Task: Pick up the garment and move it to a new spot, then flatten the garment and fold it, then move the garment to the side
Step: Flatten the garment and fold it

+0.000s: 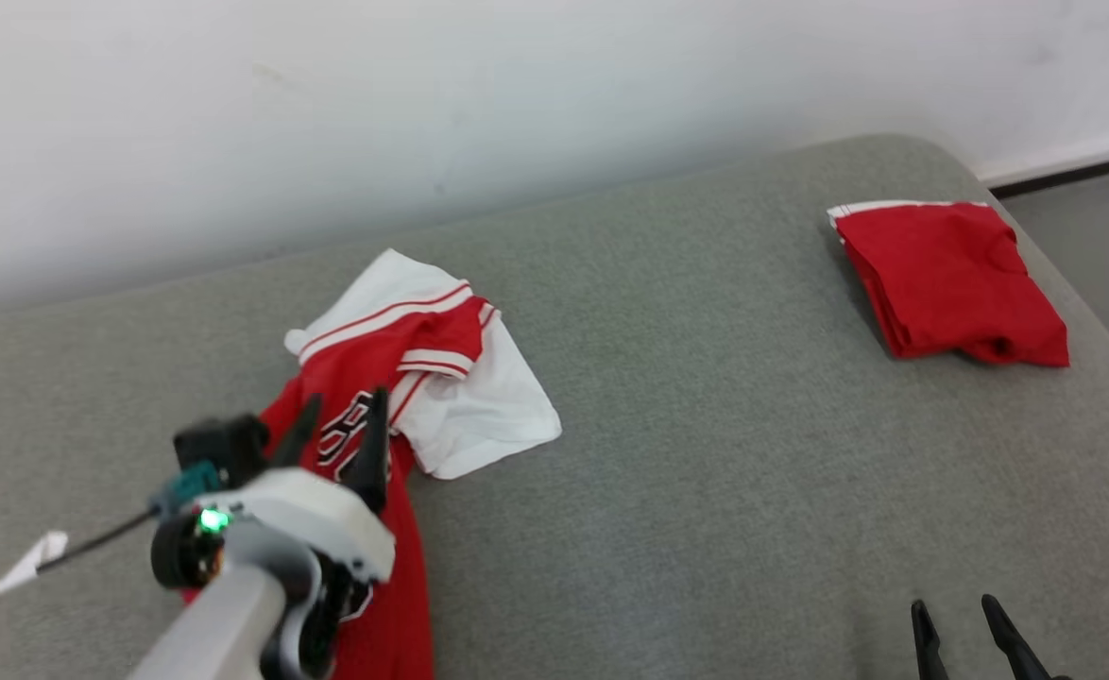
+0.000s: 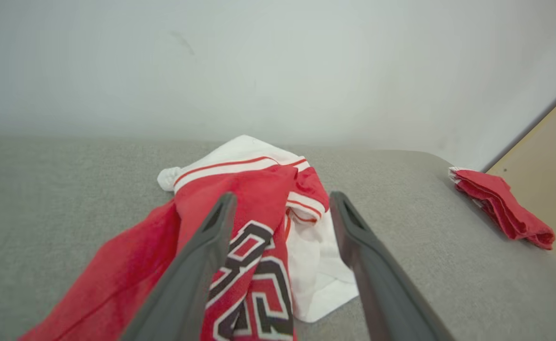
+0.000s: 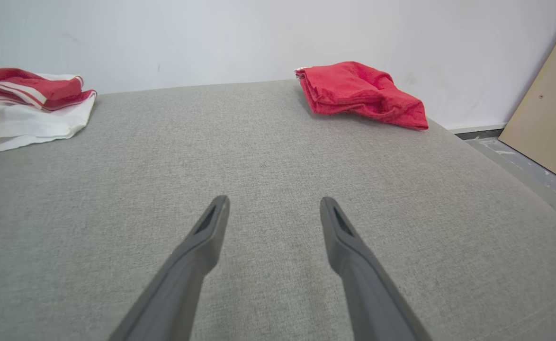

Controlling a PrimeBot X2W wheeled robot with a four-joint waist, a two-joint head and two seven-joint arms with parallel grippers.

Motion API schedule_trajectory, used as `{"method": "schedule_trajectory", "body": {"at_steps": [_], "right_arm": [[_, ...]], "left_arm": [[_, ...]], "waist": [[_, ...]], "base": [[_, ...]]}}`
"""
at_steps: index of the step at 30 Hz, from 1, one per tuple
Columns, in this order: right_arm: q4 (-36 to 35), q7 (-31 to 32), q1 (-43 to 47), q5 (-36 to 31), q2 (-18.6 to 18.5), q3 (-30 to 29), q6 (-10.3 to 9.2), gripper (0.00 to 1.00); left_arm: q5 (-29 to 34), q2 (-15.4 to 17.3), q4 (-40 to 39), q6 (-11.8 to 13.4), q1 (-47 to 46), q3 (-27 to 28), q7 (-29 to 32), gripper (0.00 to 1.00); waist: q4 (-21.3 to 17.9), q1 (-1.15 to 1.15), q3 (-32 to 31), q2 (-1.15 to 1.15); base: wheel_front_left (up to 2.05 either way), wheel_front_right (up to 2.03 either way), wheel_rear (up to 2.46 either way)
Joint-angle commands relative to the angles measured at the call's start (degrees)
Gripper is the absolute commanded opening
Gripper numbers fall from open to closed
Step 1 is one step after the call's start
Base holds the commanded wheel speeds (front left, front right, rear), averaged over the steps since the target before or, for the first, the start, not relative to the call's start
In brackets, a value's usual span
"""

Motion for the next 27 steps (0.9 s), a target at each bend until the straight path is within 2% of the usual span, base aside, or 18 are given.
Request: {"method": "schedule_trajectory", "body": {"at_steps": [1,9,14,18,19,20,23,27], "right_arm": [[-0.14,0.06,0.95,-0.32,-0.66,-0.02,-0.13,1.0],[-0.8,0.05,2.65,-0.42,-1.2,-0.32,-0.13,1.0],[-0.87,0.05,2.57,-0.37,-1.14,-0.25,-0.13,1.0],[-0.85,0.05,2.06,-0.25,-1.21,-0.17,-0.13,1.0],[-0.84,0.06,1.75,-0.18,-1.38,-0.01,-0.13,1.0],[-0.86,0.06,1.57,-0.15,-1.47,0.06,-0.13,1.0],[-1.02,0.06,1.46,-0.07,-1.64,0.0,-0.13,1.0],[-1.24,0.06,1.71,-0.13,-1.57,-0.23,-0.13,1.0]], "left_arm": [[-0.38,0.84,-1.44,0.92,2.67,0.01,-0.46,1.0],[-1.42,3.9,-11.87,7.58,15.85,0.57,0.45,1.0],[-1.41,5.07,-15.22,9.66,20.62,-0.62,2.36,1.0],[-1.53,4.87,-15.32,10.04,21.4,-1.27,3.24,1.0],[-1.41,4.85,-14.65,10.0,20.98,-1.5,3.54,0.41],[-1.1,5.08,-14.36,9.95,20.58,-1.55,3.45,0.0],[-2.26,5.37,-14.92,9.28,19.67,-0.35,3.16,0.0],[-2.22,7.44,-15.83,10.01,18.86,1.41,3.37,0.0]], "waist": [[1.96,0.0,-2.06,0.0],[4.03,0.0,-2.74,0.0],[4.64,0.0,-1.9,0.0],[4.86,0.0,-1.45,0.0],[4.89,0.0,-1.18,0.0],[4.85,0.0,-1.08,0.0],[4.74,0.0,-0.8,0.0],[4.73,0.0,-0.34,0.0]], "base": [[0.0,0.0,0.0],[0.0,0.0,0.0],[0.0,0.0,0.0],[0.0,0.0,0.0],[0.0,0.0,0.0],[0.0,0.0,0.0],[0.0,0.0,0.0],[0.0,0.0,0.0]]}}
